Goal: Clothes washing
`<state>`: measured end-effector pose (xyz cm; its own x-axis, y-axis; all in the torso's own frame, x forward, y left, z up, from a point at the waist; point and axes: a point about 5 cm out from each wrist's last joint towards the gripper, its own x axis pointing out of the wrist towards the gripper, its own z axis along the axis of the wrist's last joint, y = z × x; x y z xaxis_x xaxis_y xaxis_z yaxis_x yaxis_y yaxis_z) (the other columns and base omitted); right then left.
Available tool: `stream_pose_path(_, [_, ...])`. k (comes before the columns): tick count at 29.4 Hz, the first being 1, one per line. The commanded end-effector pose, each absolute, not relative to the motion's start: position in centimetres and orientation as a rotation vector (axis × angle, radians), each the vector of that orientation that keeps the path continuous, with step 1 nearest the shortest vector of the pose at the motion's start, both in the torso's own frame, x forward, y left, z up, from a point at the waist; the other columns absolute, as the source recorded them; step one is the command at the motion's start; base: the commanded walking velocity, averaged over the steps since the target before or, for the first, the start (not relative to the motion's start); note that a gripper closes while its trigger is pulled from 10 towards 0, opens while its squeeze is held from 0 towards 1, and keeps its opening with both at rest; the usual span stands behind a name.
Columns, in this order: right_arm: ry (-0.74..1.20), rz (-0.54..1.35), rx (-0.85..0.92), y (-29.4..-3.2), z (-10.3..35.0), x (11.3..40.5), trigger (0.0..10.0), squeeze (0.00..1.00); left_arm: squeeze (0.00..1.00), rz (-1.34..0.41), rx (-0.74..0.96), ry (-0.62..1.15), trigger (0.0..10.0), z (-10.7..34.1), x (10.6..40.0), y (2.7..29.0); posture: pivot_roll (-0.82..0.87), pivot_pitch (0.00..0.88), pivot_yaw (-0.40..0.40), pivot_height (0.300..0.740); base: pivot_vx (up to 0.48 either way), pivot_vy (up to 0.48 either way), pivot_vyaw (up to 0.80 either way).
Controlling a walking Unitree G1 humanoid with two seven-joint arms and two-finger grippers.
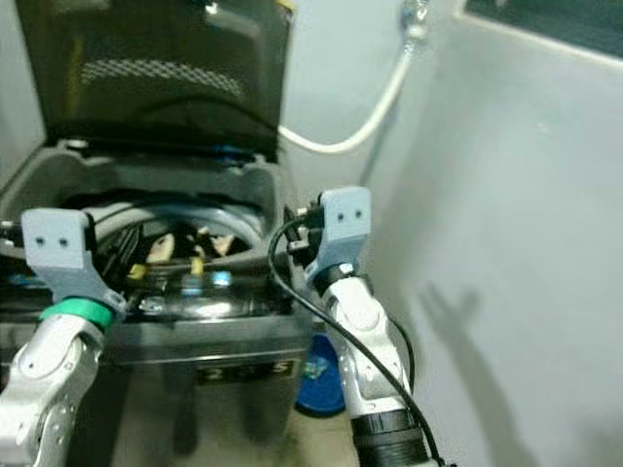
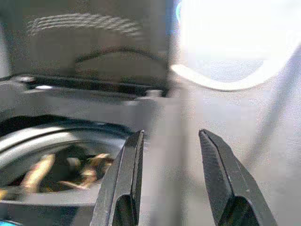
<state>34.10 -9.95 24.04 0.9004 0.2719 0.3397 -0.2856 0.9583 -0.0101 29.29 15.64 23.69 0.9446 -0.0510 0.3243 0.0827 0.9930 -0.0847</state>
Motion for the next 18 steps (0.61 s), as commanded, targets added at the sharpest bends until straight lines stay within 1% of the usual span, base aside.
stream_pose_path(1, [-0.343, 0.287, 0.055, -10.07, 23.98, 34.11, 10.0, 0.00, 0.00, -0.069, -0.100, -0.338, 10.0, 23.78, 29.09, 15.79, 0.00, 0.000, -0.047, 0.740, 0.000, 0.480, 0.00])
stream_pose_path(5, [-0.343, 0.290, 0.054, -10.06, 23.99, 34.12, 10.0, 0.00, 0.00, -0.066, -0.107, -0.346, 10.0, 23.87, 29.02, 15.80, 0.00, 0.000, -0.048, 0.740, 0.000, 0.480, 0.00])
stream_pose_path(17, [-0.338, 0.307, 0.057, -9.88, 24.00, 34.17, 10.0, 0.00, 0.00, -0.045, -0.078, -0.352, 10.0, 23.82, 28.74, 16.02, 0.00, 0.000, -0.054, 0.740, 0.000, 0.000, 0.00])
stream_pose_path(18, [-0.341, 0.310, 0.038, -9.81, 24.04, 34.16, 10.0, 0.00, 0.00, -0.042, -0.077, -0.347, 10.0, 23.75, 28.77, 16.06, 0.00, 0.000, -0.054, 0.740, 0.000, 0.000, 0.00])
